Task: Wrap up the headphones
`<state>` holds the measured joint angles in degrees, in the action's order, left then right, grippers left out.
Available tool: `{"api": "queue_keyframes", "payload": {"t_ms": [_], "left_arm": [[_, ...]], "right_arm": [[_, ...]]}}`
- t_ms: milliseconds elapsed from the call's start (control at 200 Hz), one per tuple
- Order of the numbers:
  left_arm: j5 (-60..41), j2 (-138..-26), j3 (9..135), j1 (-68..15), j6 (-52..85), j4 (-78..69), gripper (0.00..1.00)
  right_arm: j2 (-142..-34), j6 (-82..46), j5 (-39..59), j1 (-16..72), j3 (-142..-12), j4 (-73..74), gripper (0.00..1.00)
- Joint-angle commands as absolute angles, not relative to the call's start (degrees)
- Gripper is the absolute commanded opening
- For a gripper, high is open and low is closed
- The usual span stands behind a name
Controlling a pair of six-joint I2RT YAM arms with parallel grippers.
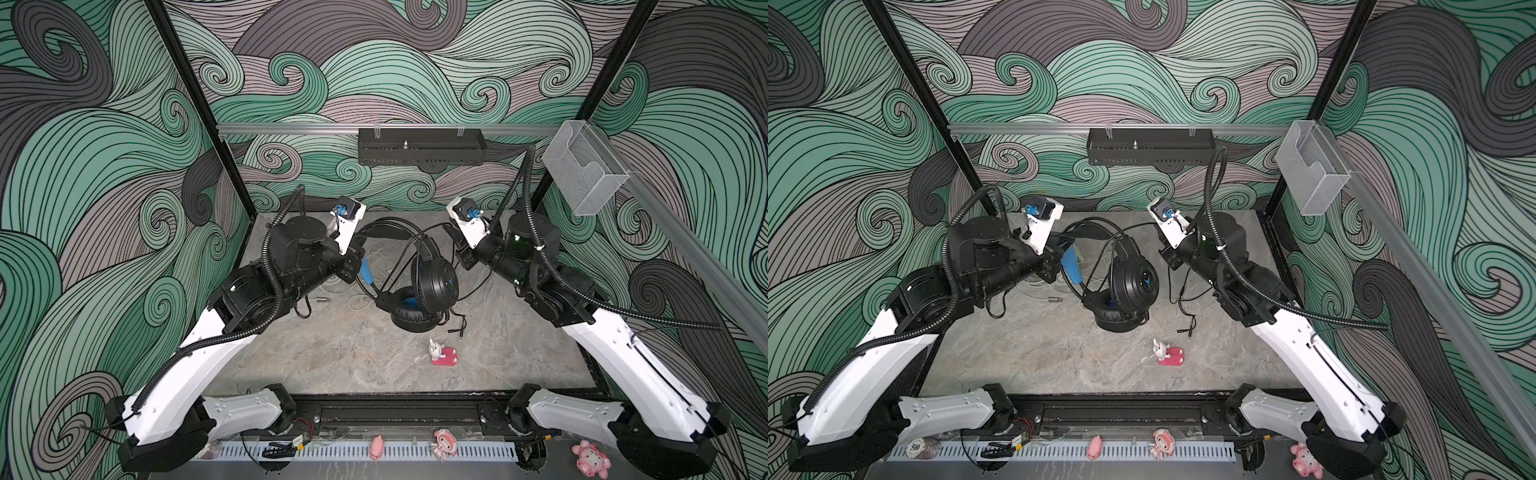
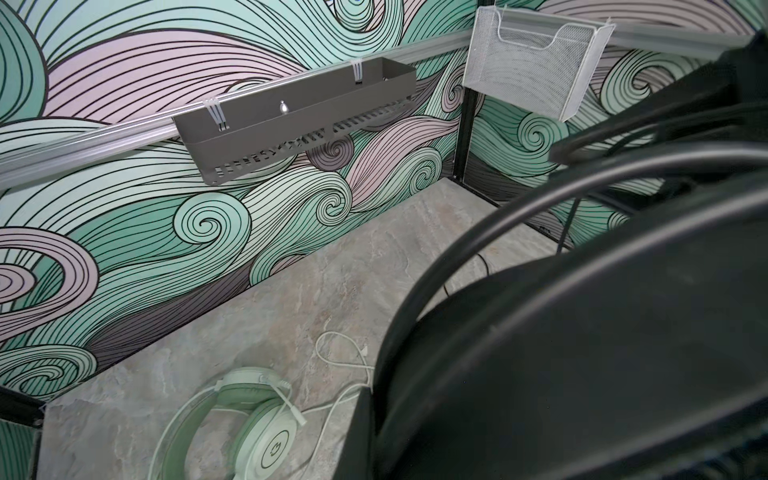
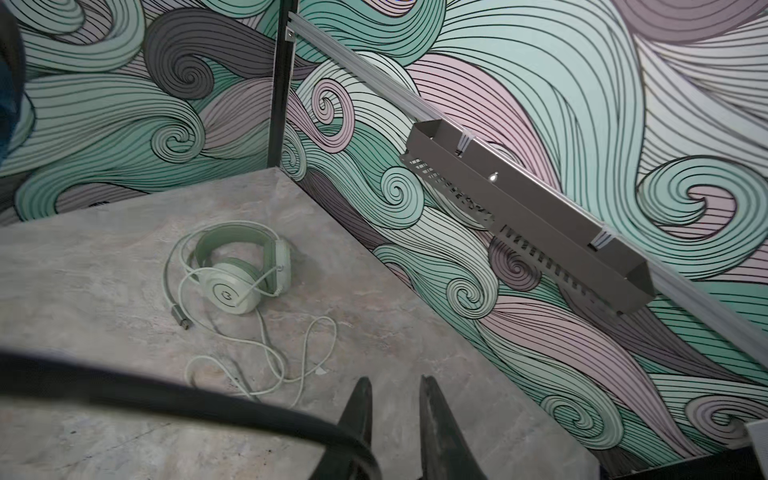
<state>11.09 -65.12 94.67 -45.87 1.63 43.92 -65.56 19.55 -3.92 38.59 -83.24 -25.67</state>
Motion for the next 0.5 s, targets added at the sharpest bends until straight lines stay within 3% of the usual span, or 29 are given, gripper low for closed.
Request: {"api": "queue_keyframes", "payload": {"t_ms": [0,205,495], "left_arm": [[8.01,-64.86,99.38,-45.5,7.37,40.01,0.0],[6.42,-66.65,104.78,-45.53,10.89,40.12,0.0],[5.23,-71.06,114.01,-45.51,15.33,39.92,0.0]], "right_arm": [[-65.92,11.76,3.93,37.63,-81.43,-20.93,0.25],[-66.95,0.77,11.37,35.75,-76.0,-11.32,0.27],[-70.38,-8.37,17.79,34.76,-71.42,-4.78,0.23]]}}
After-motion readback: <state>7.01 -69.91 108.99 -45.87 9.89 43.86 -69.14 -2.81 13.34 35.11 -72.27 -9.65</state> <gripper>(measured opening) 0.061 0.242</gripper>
